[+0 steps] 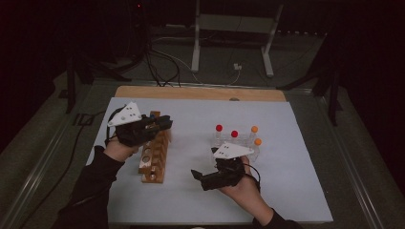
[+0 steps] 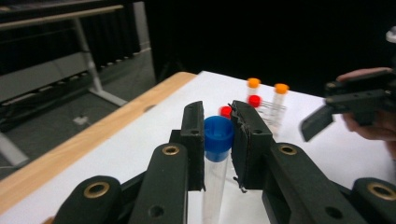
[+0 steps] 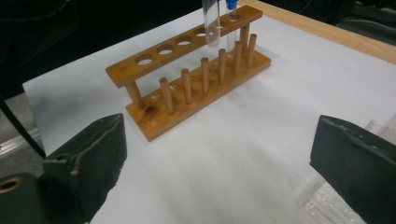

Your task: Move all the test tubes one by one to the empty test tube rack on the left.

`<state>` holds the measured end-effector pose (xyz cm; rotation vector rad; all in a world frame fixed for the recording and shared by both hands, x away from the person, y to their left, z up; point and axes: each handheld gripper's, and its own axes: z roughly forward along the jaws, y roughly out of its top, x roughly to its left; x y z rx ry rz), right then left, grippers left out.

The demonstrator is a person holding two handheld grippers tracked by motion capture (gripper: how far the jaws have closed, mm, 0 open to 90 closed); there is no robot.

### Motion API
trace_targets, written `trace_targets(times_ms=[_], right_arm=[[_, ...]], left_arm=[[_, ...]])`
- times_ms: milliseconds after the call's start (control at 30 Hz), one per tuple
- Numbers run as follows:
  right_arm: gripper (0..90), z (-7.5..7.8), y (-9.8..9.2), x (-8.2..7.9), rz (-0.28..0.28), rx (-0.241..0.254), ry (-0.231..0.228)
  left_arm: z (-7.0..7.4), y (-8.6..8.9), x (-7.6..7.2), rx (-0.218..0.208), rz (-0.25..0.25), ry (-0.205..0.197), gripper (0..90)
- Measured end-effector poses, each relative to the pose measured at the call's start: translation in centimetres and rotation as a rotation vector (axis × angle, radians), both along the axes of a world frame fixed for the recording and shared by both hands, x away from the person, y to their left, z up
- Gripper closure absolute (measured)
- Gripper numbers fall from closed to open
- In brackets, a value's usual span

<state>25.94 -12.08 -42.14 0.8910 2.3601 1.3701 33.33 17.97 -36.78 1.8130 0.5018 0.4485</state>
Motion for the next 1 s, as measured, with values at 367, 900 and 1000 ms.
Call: trace_targets(times_ms=[367, 900, 1000], right_arm=[[0.0, 0.3, -0.4, -0.3, 0.046, 0.046, -0.022], [0.0, 0.6, -0.8, -0.6, 0.062, 0.066, -0.041], [0.0, 0.6, -0.8, -0.6, 0.065, 0.07, -0.039]], left_arm=[[0.0, 4.2, 2.1, -0.041, 0.175, -0.007, 77.3], [-4.0, 5.4, 4.8, -0.052, 0.259, 0.065, 77.3], [-4.6, 5.4, 5.0, -0.047, 0.262, 0.079, 77.3]])
